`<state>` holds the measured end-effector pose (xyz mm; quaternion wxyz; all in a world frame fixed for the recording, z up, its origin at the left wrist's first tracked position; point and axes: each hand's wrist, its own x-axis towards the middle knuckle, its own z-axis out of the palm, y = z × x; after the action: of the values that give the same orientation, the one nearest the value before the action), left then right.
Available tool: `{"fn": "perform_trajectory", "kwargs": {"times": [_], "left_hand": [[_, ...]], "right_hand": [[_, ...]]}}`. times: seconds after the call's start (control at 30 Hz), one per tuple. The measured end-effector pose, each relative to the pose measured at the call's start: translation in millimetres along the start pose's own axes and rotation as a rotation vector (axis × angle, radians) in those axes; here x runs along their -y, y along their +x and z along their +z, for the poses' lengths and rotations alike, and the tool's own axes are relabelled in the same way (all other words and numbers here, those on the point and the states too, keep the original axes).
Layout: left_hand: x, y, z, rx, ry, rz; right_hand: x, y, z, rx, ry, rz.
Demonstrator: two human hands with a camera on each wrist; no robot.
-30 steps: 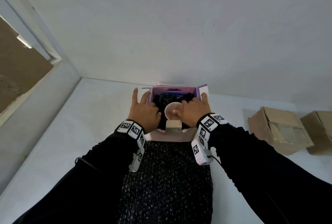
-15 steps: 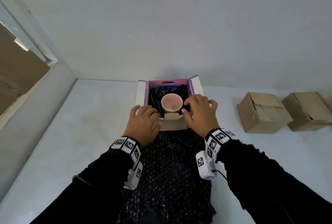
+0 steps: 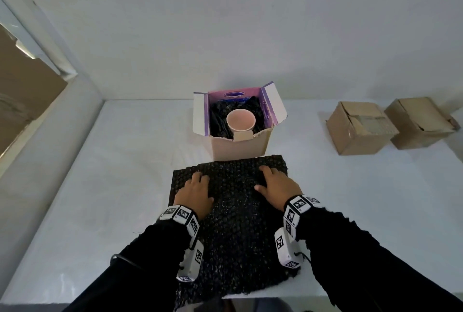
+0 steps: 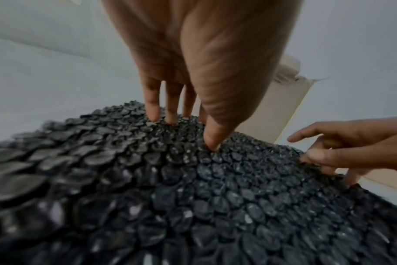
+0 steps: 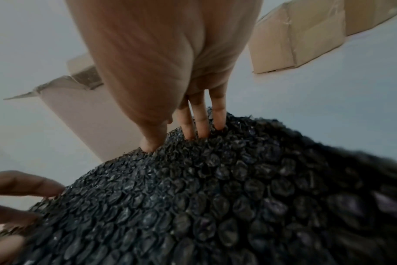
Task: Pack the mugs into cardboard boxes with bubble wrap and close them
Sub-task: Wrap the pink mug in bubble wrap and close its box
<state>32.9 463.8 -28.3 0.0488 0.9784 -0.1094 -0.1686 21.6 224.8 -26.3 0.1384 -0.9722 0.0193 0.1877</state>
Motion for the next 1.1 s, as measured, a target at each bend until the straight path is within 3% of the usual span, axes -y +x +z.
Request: {"fn": "perform_trajectory", "kwargs": {"times": [0.27,0.37,0.43,0.63,0.73,0.9,1.0,1.1], "left_hand": [[13,-2,0,0.081,0.108,0.062],[10,-4,-4,0.095,0.234,0.076],[9,-7,-6,0.030,0.280,0.138],[3,-10,-42,-0.072,0.193,0.310],[0,-8,-67,-0.107,0.140,0.283],[-18,-3,-133,-0.065,0.059,0.182],[-20,1,-175,-0.044,-0.043,0.164],[-20,4,-210,-0.151,-0.032,0.163]], "right_hand": [[1,-5,1,0.242,-0.116,0.004],[6,-11,0,0.138,-0.198,-0.010],[10,-15,-1,0.049,-0.307,-0.082],[24,-16,-38,-0.077,-0.259,-0.164],[32,-16,-70,-0.129,-0.159,-0.140],[50,-12,-134,-0.326,-0.001,-0.124],[58,-8,-171,-0.368,0.100,-0.119],[64,-5,-204,-0.428,0.150,-0.153]]}}
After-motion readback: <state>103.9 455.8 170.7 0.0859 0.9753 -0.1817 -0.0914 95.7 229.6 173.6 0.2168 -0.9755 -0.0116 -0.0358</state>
